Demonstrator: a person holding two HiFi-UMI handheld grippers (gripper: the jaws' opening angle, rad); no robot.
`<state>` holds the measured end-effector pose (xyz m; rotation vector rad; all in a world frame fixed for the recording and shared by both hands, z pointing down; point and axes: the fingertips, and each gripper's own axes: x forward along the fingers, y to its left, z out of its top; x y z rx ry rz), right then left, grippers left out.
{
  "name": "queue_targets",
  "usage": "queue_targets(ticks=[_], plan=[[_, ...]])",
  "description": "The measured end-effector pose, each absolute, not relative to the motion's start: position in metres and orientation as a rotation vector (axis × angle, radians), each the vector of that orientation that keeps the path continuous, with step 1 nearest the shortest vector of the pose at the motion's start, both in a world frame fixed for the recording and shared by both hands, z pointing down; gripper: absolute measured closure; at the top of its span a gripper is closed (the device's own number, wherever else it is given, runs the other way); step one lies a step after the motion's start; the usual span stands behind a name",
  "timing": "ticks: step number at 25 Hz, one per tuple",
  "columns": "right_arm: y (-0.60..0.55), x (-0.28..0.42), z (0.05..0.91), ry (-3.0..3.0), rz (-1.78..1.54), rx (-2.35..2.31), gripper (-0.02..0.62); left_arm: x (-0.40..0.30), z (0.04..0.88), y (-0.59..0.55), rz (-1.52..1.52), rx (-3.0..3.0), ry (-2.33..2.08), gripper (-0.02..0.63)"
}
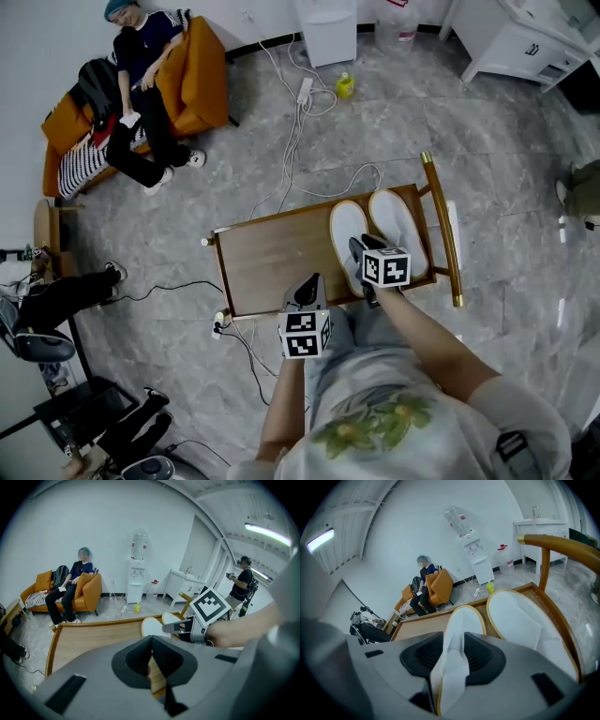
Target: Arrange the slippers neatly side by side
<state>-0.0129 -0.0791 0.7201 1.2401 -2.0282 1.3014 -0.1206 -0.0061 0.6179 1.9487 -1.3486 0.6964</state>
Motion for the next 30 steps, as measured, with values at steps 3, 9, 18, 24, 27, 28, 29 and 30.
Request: queue_targets(ticks=[3, 9, 18, 24, 27, 28, 29, 30], plan=[[-0.085, -0.009, 0.702, -2.086, 1.211, 1.233, 0.466, -0.121, 0.611, -0.009, 0.693, 1.964, -1.358, 0.589], [-0.085, 0.0, 0.668, -2.2, 0.983, 1.222, 0.465, -0.128, 0.607, -0.005, 0.677, 1.956, -1.384, 0.589], [-0.062, 0.035, 0.655, -2.171, 0.747, 1.237, 0.454, -0.124, 0.6, -0.006, 0.651, 1.968, -1.392, 0.589], [-0.058, 0.055, 0.658, -2.128, 0.729, 1.277, 0.449, -0.108, 0.598, -0.011, 0.659, 2.012, -1.345, 0.589], [-0.06, 0.064, 0.659, -2.109, 0.729, 1.293, 0.436, -0.103, 0.596, -0.012, 0.666, 2.024, -1.334, 0.589], [-0.062, 0.067, 0.66, -2.103, 0.728, 1.297, 0.431, -0.102, 0.596, -0.013, 0.666, 2.026, -1.332, 0.589], [-0.063, 0.07, 0.661, -2.097, 0.729, 1.301, 0.426, -0.101, 0.596, -0.013, 0.665, 2.028, -1.331, 0.589], [-0.064, 0.073, 0.664, -2.089, 0.727, 1.303, 0.42, -0.1, 0.595, -0.013, 0.665, 2.03, -1.329, 0.589]])
